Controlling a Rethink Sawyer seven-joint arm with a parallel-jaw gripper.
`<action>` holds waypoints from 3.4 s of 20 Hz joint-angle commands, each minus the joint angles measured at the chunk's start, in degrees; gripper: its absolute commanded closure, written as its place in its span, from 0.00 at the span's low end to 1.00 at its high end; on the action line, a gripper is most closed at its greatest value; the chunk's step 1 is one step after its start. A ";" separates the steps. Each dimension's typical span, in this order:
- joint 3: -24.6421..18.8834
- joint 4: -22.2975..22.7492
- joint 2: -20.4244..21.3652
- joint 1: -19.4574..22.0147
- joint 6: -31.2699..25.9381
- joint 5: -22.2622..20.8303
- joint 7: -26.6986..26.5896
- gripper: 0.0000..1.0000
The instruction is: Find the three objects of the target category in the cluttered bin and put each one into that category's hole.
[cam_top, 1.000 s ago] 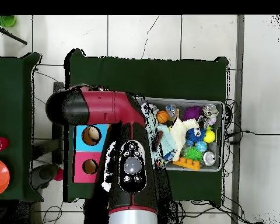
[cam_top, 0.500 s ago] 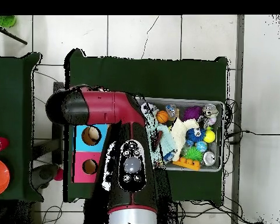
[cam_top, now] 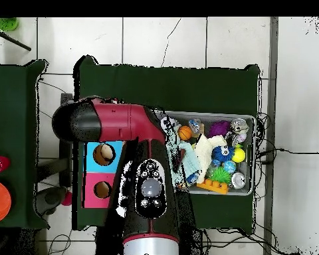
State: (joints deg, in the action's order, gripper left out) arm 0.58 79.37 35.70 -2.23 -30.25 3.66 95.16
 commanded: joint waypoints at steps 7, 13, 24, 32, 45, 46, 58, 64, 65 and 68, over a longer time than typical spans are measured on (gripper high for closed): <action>-2.44 5.19 -2.33 0.02 -6.71 2.10 9.36 1.00; -2.22 5.00 -2.26 -0.12 -7.98 1.86 8.77 1.00; -2.98 5.75 -1.61 0.36 -9.91 1.60 7.25 1.00; -3.35 5.75 -2.36 0.30 -9.68 2.13 8.00 1.00; -6.84 7.90 -3.25 1.24 -5.35 4.31 8.01 1.00; -6.78 7.93 -3.35 1.16 -5.05 4.18 8.07 1.00; -6.90 9.90 -3.71 0.45 -3.34 2.71 7.68 1.00; -3.60 8.35 -3.88 -0.95 -6.14 -0.34 6.55 1.00; -3.10 8.14 -4.04 -1.12 -5.89 -0.64 6.67 1.00; -2.09 7.63 -4.57 -1.42 -5.40 -1.60 6.15 1.00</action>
State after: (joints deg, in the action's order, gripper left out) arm -2.09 83.67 34.42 -3.22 -33.16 6.09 95.16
